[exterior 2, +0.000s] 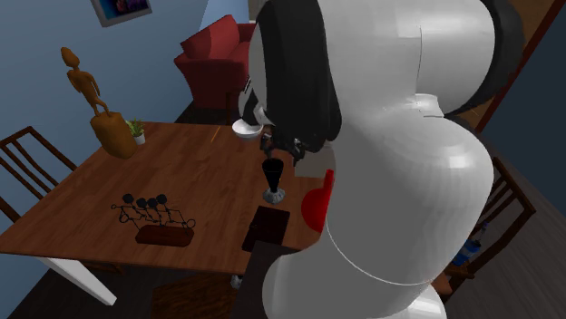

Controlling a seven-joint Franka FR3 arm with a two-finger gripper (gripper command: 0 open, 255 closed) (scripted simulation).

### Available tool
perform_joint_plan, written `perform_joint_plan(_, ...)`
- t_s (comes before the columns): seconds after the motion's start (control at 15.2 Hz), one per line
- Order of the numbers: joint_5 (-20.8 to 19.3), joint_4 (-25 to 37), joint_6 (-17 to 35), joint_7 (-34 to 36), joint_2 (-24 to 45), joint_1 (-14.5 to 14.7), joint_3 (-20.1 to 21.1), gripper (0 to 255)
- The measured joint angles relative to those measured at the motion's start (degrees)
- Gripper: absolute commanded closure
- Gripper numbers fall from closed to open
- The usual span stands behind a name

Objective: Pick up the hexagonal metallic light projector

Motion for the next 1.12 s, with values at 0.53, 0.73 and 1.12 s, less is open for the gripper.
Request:
perform_joint_plan(0.53, -11.67, 12.71, 6.08, 12.64, 19.74, 4.61, -1.3, 0)
perform_joint_plan(0.73, -14.52, 17.55, 6.84, 15.82, 25.65, 6.98, -2.69, 0)
perform_joint_plan(1.12, -16.44, 18.87, 9.87, 17.22, 30.12, 8.15, -4.07, 0)
